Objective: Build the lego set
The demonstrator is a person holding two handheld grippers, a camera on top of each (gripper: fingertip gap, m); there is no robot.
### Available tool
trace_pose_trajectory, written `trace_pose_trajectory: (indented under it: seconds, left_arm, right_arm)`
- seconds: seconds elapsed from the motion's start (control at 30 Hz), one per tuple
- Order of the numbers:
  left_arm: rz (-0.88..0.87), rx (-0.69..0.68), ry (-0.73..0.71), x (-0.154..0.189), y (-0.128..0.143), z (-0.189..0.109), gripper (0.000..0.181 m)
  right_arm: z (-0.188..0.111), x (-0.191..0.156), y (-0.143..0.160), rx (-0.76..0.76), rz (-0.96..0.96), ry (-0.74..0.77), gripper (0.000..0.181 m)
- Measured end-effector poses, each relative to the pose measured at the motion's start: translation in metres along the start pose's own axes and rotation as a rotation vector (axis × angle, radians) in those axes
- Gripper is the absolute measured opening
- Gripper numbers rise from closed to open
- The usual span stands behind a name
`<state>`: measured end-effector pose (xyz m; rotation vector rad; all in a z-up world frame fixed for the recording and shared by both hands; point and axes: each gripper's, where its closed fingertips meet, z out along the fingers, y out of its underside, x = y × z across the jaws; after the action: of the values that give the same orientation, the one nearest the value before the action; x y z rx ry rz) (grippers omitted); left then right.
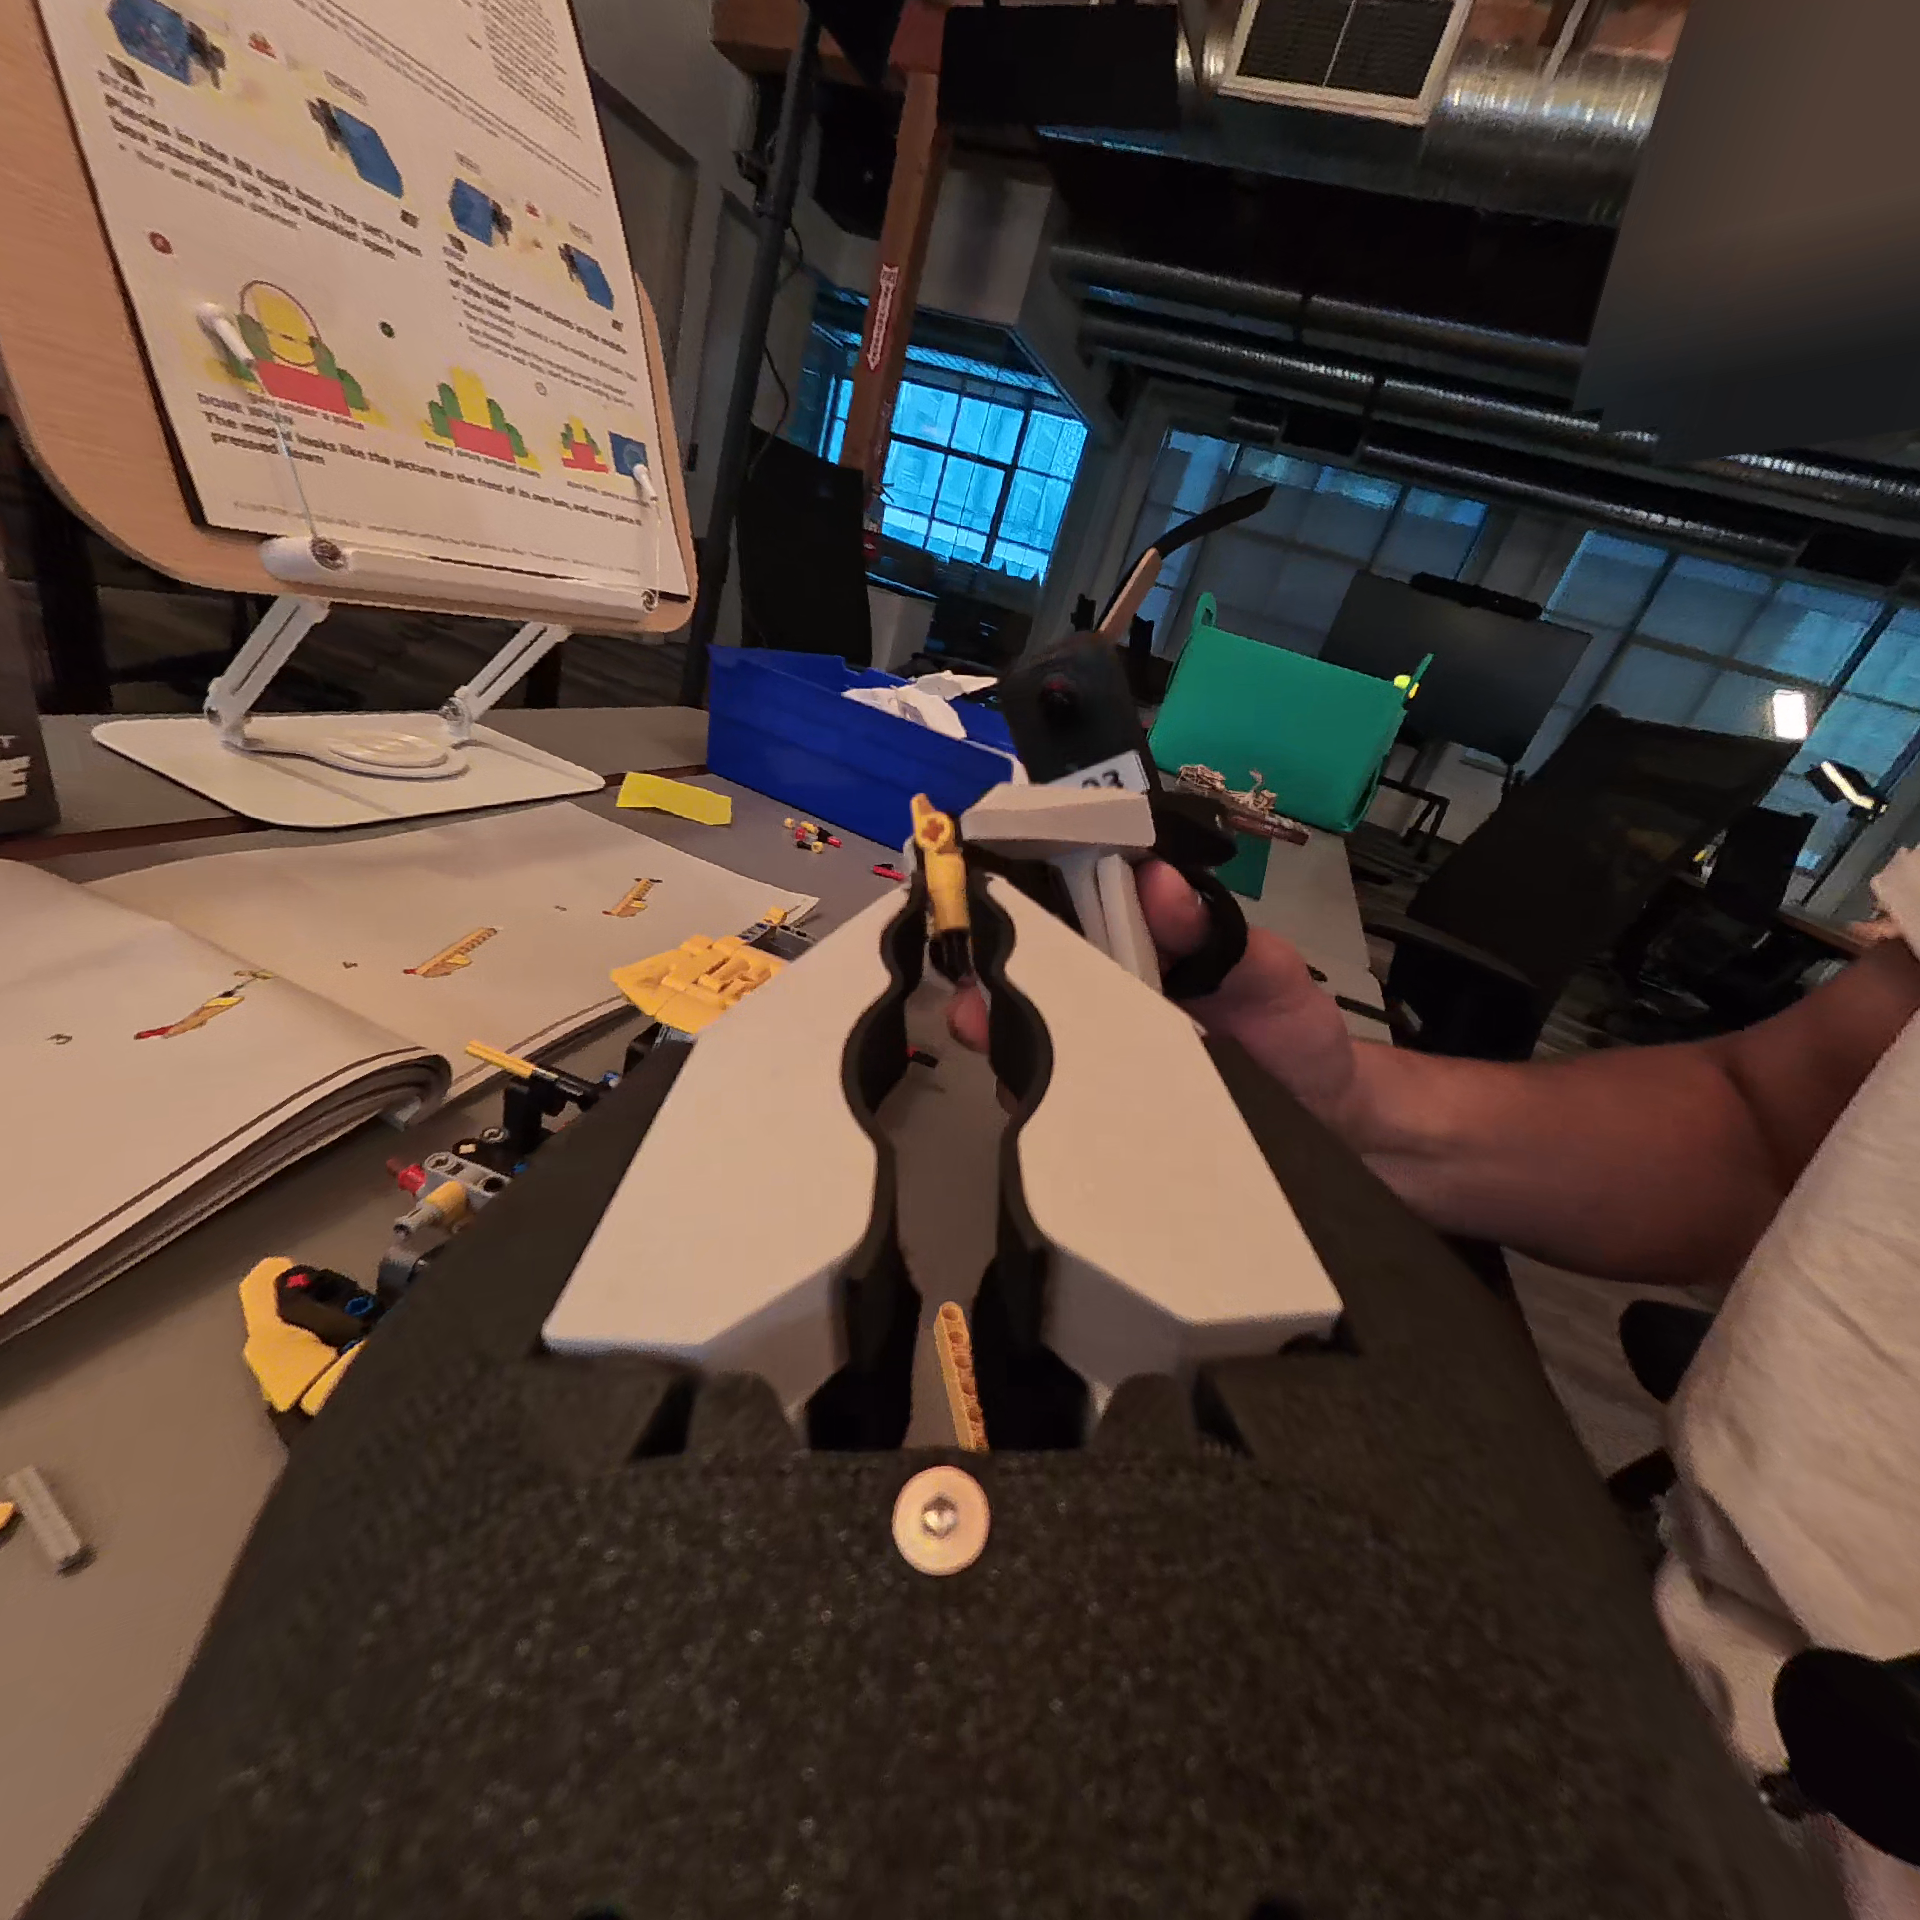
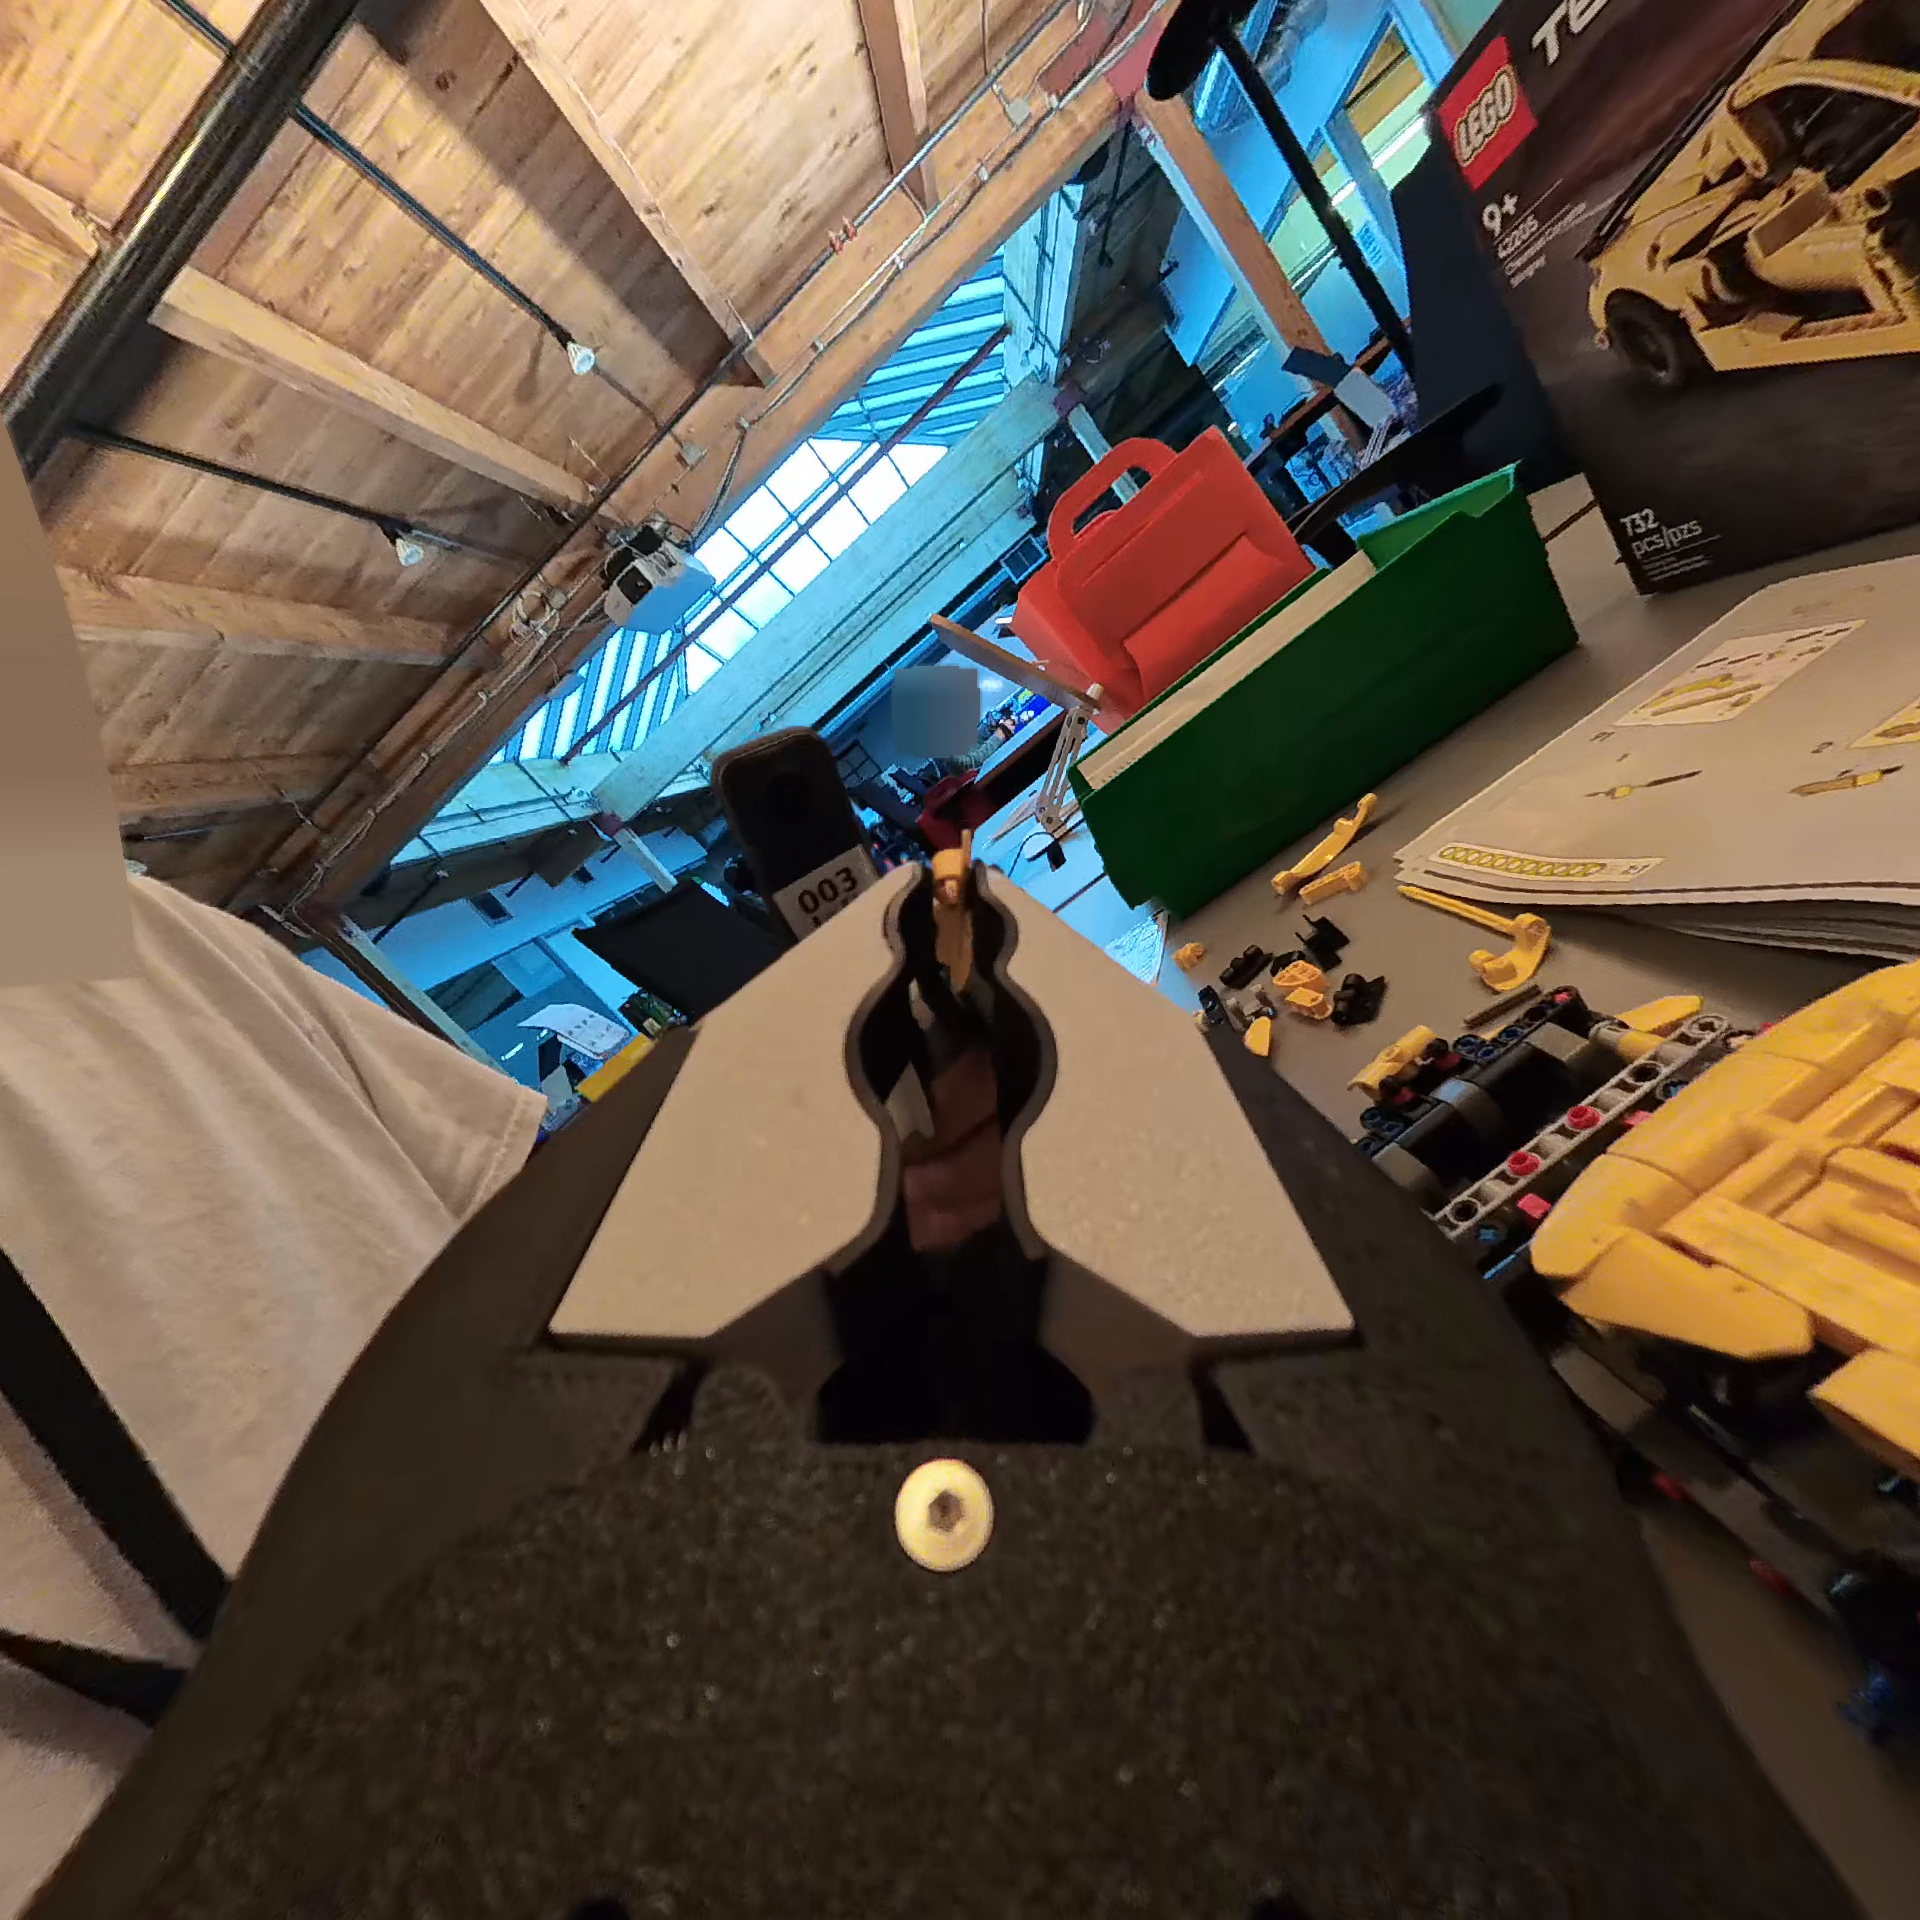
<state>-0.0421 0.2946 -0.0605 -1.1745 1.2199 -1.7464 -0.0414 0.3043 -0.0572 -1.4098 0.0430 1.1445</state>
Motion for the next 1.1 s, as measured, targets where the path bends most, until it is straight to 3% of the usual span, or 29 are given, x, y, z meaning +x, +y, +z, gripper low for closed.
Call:
trace_pose_trajectory:
  seconds: [0.07,0.13,0.27,0.33,0.43,0.57,0.7,1.03,1.1]
  left_arm:
    - [0.037,-0.02,-0.02,-0.001,0.003,0.001,0.023]
    - [0.087,-0.057,-0.036,0.0,0.009,0.003,0.027]
    - [0.172,-0.227,0.057,0.023,0.043,0.022,0.027]
    - [0.181,-0.343,0.155,0.044,0.069,0.039,0.027]
    - [0.205,-0.545,0.223,0.062,0.111,0.066,0.027]
    - [0.301,-0.71,0.273,0.072,0.143,0.102,0.026]
    - [0.337,-0.877,0.336,0.069,0.17,0.118,0.024]
    - [0.425,-1.03,0.393,0.074,0.196,0.144,0.019]
    - [0.434,-1.054,0.389,0.072,0.201,0.146,0.01]
  right_arm:
    - [-0.015,0.0,-0.01,0.011,-0.048,0.033,0.006]
    - [-0.048,0.001,-0.023,-0.005,-0.103,0.116,0.006]
    - [-0.154,-0.001,-0.057,0.03,-0.21,0.377,0.006]
    - [-0.199,0.0,-0.054,0.033,-0.221,0.511,0.006]
    - [-0.231,-0.008,-0.041,0.089,-0.193,0.577,0.006]
    - [-0.24,-0.01,-0.026,0.129,-0.224,0.582,0.006]
    - [-0.244,-0.014,-0.03,0.17,-0.262,0.565,0.006]
    - [-0.246,-0.019,-0.034,0.213,-0.219,0.495,0.005]
    - [-0.248,-0.019,-0.035,0.221,-0.212,0.49,0.005]
